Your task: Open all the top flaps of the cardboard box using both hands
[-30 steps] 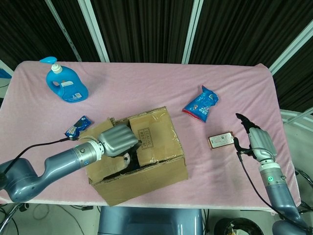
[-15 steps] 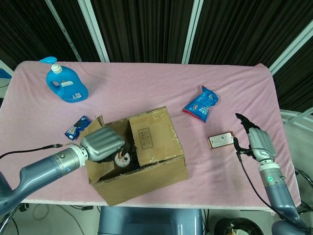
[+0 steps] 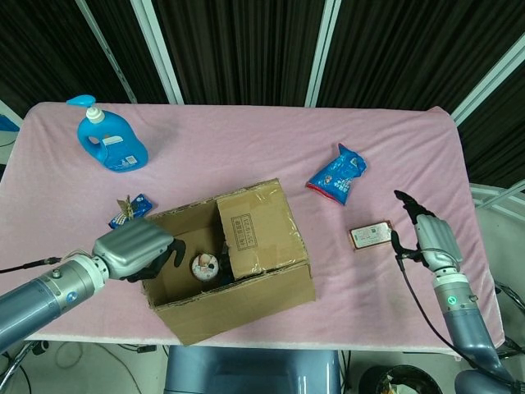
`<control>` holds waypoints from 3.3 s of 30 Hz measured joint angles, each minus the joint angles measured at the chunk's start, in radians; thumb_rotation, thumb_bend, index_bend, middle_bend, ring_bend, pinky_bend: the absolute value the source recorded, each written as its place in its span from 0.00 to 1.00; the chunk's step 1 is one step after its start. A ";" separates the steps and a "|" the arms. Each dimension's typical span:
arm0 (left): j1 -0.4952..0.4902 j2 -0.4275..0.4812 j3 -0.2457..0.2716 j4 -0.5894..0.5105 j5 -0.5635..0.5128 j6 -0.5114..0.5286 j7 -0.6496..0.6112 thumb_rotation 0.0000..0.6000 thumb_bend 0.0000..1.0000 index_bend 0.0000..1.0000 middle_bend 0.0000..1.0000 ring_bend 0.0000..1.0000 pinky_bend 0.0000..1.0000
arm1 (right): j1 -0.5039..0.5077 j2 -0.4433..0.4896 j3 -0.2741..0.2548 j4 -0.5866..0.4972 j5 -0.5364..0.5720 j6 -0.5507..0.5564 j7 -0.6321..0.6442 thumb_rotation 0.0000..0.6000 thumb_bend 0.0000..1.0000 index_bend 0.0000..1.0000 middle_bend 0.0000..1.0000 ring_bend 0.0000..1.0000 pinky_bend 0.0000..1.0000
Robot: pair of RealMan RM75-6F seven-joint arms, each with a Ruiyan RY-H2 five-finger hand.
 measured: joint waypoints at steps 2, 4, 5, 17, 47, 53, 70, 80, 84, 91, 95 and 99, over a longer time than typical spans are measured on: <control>0.028 0.014 -0.004 -0.006 0.023 -0.001 -0.022 1.00 1.00 0.45 0.65 0.48 0.54 | -0.001 0.001 0.001 -0.001 0.001 0.000 0.003 1.00 0.57 0.08 0.14 0.21 0.24; 0.058 0.029 -0.007 -0.011 0.049 0.002 -0.045 1.00 1.00 0.45 0.65 0.48 0.54 | -0.001 0.002 0.000 -0.002 0.001 -0.002 0.003 1.00 0.57 0.08 0.14 0.21 0.24; 0.078 0.039 -0.009 -0.015 0.066 0.007 -0.062 1.00 1.00 0.45 0.65 0.48 0.54 | -0.001 0.002 0.000 -0.002 0.000 -0.003 0.003 1.00 0.57 0.08 0.14 0.21 0.24; 0.235 0.129 -0.002 -0.019 0.235 0.077 -0.271 1.00 1.00 0.45 0.64 0.48 0.55 | 0.000 -0.004 -0.004 -0.003 0.000 -0.007 -0.002 1.00 0.57 0.08 0.14 0.21 0.24; 0.675 -0.401 0.174 0.268 0.326 1.026 0.222 1.00 0.26 0.00 0.00 0.00 0.00 | 0.028 0.026 -0.013 -0.014 -0.066 -0.017 -0.082 1.00 0.55 0.08 0.14 0.21 0.24; 0.776 -0.715 0.206 0.429 0.292 1.266 0.387 1.00 0.26 0.00 0.00 0.00 0.00 | 0.069 0.059 0.005 -0.022 -0.145 -0.032 -0.113 1.00 0.53 0.08 0.14 0.15 0.23; 0.849 -0.858 0.220 0.634 0.249 1.359 0.267 1.00 0.26 0.00 0.00 0.00 0.00 | 0.341 0.084 0.055 -0.034 -0.376 -0.278 -0.165 1.00 0.73 0.13 0.17 0.14 0.22; 0.850 -0.866 0.213 0.662 0.232 1.346 0.225 1.00 0.26 0.00 0.00 0.00 0.00 | 0.532 -0.051 0.089 0.026 -0.378 -0.425 -0.199 1.00 0.77 0.18 0.20 0.15 0.23; 0.847 -0.865 0.214 0.665 0.222 1.330 0.220 1.00 0.26 0.00 0.00 0.00 0.00 | 0.601 -0.105 0.095 0.064 -0.368 -0.479 -0.216 1.00 0.81 0.22 0.23 0.15 0.23; 0.846 -0.864 0.210 0.670 0.203 1.313 0.207 1.00 0.26 0.00 0.00 0.00 0.00 | 0.707 -0.215 0.105 0.145 -0.335 -0.543 -0.226 1.00 0.83 0.28 0.26 0.17 0.23; 0.843 -0.861 0.209 0.672 0.192 1.296 0.197 1.00 0.26 0.00 0.00 0.00 0.00 | 0.746 -0.262 0.101 0.191 -0.325 -0.574 -0.226 1.00 0.85 0.30 0.27 0.17 0.23; 0.842 -0.859 0.206 0.673 0.181 1.287 0.185 1.00 0.26 0.00 0.00 0.00 0.00 | 0.795 -0.310 0.088 0.250 -0.315 -0.613 -0.223 1.00 0.85 0.32 0.28 0.17 0.23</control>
